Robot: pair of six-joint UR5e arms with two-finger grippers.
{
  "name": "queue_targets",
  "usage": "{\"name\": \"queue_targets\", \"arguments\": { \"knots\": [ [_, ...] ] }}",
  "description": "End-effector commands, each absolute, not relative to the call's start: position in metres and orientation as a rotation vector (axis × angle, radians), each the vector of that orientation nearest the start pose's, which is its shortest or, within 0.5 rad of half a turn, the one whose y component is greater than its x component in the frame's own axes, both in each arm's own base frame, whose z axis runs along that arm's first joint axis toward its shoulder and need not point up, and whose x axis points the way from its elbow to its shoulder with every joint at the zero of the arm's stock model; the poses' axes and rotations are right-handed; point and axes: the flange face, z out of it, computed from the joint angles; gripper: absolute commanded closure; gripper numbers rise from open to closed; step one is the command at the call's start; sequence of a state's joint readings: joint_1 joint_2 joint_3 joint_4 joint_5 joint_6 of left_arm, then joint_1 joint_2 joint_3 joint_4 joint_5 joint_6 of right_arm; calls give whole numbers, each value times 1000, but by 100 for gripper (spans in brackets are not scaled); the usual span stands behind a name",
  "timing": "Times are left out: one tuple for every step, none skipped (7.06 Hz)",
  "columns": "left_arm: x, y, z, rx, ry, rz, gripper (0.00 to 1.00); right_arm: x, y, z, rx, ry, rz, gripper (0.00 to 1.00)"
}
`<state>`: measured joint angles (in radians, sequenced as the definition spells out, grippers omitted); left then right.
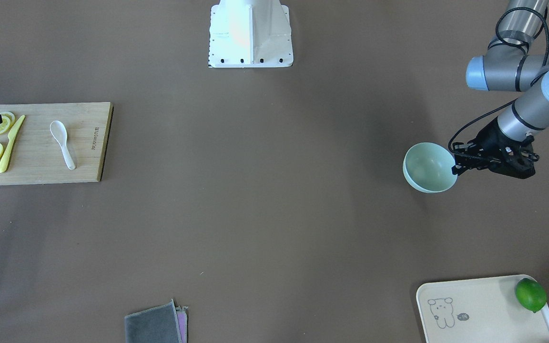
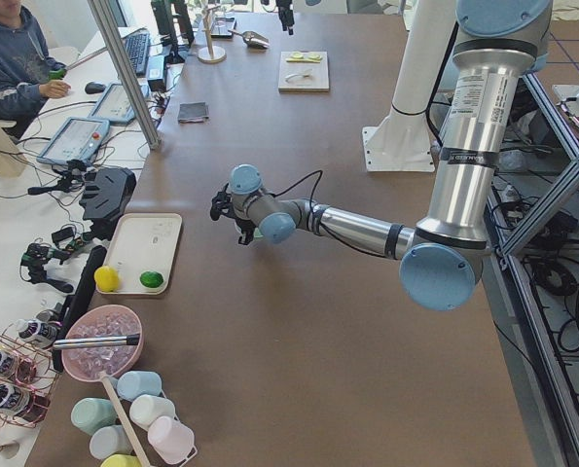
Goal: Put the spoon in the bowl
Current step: 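Grasp the rim of the pale green bowl with the left gripper, then slide the green bowl to table center with left gripper while right reaches spoon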
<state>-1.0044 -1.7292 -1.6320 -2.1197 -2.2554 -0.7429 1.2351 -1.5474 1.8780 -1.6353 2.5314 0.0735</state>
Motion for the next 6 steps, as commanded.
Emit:
{"name": "queue_targets", "arguments": {
  "knots": [
    [303,-520,384,139,1084,-30,100,-128,-489,474,24,-973,-313,2],
    [331,-518,349,97,1122,-72,100,-141,-494,465,17,-939,-287,2],
    [354,-515,326,99,1132,-108,100,-158,-494,462,29,-913,-298,2],
    [406,-493,306,86,1106,-118,100,-180,-491,466,38,-908,-315,3],
    [442,-492,261,90,1040,-138,100,-199,-487,470,36,-895,-319,4],
    [469,-480,245,99,982,-139,100,-217,-481,471,33,-884,-339,5]
  ]
}}
